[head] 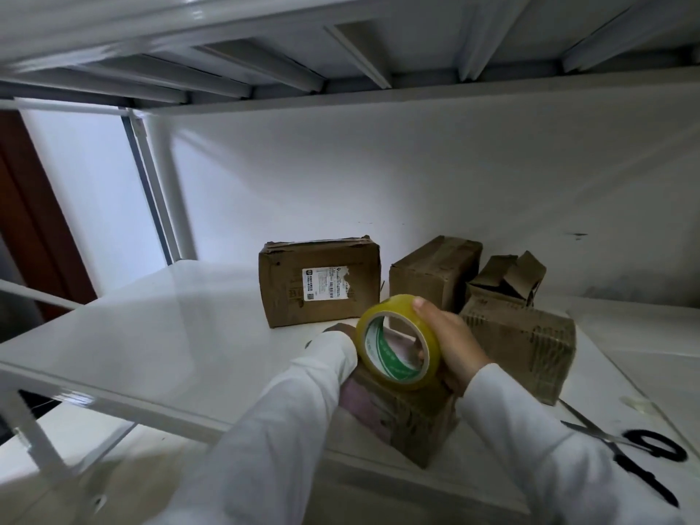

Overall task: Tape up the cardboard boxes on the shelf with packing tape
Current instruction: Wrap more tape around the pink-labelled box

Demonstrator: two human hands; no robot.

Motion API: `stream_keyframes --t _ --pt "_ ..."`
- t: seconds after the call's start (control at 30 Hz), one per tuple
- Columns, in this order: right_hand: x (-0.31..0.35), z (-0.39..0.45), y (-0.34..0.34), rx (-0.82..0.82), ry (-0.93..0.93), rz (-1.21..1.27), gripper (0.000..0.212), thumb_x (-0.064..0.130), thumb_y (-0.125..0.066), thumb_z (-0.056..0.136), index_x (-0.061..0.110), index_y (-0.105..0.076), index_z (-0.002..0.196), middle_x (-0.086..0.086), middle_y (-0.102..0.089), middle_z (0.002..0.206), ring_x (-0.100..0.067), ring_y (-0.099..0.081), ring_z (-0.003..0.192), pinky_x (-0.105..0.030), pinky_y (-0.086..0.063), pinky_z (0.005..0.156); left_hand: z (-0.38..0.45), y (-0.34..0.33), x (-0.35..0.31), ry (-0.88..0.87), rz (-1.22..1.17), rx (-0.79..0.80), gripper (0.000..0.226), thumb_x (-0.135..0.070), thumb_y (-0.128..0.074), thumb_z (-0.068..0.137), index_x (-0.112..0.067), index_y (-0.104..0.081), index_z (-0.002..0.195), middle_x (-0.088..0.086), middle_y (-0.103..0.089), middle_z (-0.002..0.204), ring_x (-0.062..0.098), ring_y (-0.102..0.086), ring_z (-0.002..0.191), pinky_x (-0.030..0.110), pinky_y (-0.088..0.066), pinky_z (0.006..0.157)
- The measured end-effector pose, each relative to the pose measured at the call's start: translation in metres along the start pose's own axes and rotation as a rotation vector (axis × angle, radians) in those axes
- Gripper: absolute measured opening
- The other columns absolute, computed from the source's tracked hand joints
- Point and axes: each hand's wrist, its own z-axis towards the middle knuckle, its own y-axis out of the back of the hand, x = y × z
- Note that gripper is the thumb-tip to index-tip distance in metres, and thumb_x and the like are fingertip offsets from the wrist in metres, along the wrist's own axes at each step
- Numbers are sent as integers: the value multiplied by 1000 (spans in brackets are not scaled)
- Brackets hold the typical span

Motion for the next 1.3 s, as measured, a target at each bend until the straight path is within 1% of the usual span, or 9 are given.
stream_keyframes --t 0.13,0.3,0.53,0.77,0.87,0.97,1.07,1.2,1.3 --pt "40 -12 31 134 -123 -363 51 60 -62 76 14 -72 95 -8 -72 87 -25 -68 85 -39 -53 89 5 -3 -4 -43 229 -84 72 -64 -22 91 -15 -51 135 12 -48 141 32 -45 128 43 -32 111" --pt "53 -41 74 265 -128 -845 85 86 -63 43 28 -69 104 -1 -72 99 -23 -68 92 -42 -53 89 -8 -2 -6 2 299 -118 79 -64 -16 95 -6 -37 144 17 -35 150 33 -35 136 40 -25 114" --pt "-5 -56 80 229 -479 -862 62 63 -76 60 28 -61 109 -2 -67 100 -20 -64 93 -34 -53 86 -10 -5 -10 48 329 -132 85 -71 -16 90 -10 -36 145 14 -34 151 33 -35 136 40 -25 112" --pt "-7 -33 61 187 -488 -955 81 65 -72 56 28 -51 126 -1 -60 118 -20 -58 104 -33 -46 94 -35 6 -10 108 315 -201 65 -54 -25 99 -9 -35 144 13 -34 151 30 -36 136 37 -28 109" --pt "-8 -7 58 259 -496 -1023 101 67 -73 40 29 -49 131 -1 -58 123 -22 -55 111 -38 -41 103 -57 11 -17 -113 618 -373 45 -32 -40 99 -15 -39 141 9 -40 145 28 -38 133 39 -36 104" --pt "7 3 40 300 -490 -1054 85 58 -73 67 28 -39 139 -4 -50 133 -25 -47 121 -37 -35 108 -65 7 -39 -503 896 -294 54 -42 -40 96 -19 -34 144 4 -29 153 24 -14 144 48 -22 113" --pt "20 12 21 376 -459 -1112 57 40 -48 96 24 -24 145 -4 -37 145 -24 -35 133 -31 -24 111 -64 -7 -48 -746 882 -52 56 -51 -31 98 -27 -25 149 -1 -15 159 21 -2 147 49 -7 117" --pt "15 30 15 370 -491 -1183 60 38 -48 95 17 -24 146 -8 -37 145 -25 -36 133 -30 -28 108 -54 -23 -41 -669 776 62 58 -52 -26 99 -29 -16 151 -4 -8 160 20 -6 147 45 -4 117" --pt "11 36 17 420 -466 -1216 57 37 -47 96 19 -25 145 -8 -35 146 -25 -34 134 -29 -25 109 -54 -22 -43 -593 737 23 58 -56 -30 96 -30 -25 147 -2 -24 156 23 -21 142 43 -15 115"
